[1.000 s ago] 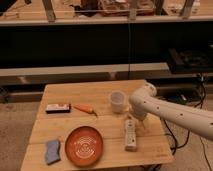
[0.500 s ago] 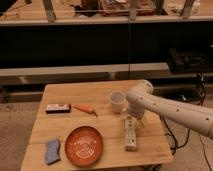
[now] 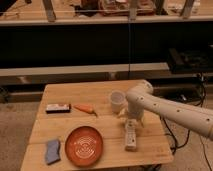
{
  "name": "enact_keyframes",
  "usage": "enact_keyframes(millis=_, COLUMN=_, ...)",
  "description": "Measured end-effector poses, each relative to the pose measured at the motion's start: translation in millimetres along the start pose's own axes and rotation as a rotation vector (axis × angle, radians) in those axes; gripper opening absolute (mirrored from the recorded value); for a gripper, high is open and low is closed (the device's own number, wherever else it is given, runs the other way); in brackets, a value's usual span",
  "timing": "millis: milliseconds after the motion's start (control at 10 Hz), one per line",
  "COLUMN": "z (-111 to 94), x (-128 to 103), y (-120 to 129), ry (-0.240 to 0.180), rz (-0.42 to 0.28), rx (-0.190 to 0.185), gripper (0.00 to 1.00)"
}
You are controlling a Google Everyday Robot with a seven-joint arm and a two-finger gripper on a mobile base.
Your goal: Stand the bottle upright
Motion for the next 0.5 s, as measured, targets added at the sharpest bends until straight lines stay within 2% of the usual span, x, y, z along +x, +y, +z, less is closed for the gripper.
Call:
enact_keyframes(millis=300, z=0.2, x=-2.9, y=-4.7, ry=-0.02, rz=-0.069, rx=0.029, gripper=0.8)
enact_keyframes(millis=500, z=5.9, x=-6.0, y=-5.9, ry=-0.034, rz=-0.095, rx=0.009, gripper=0.8)
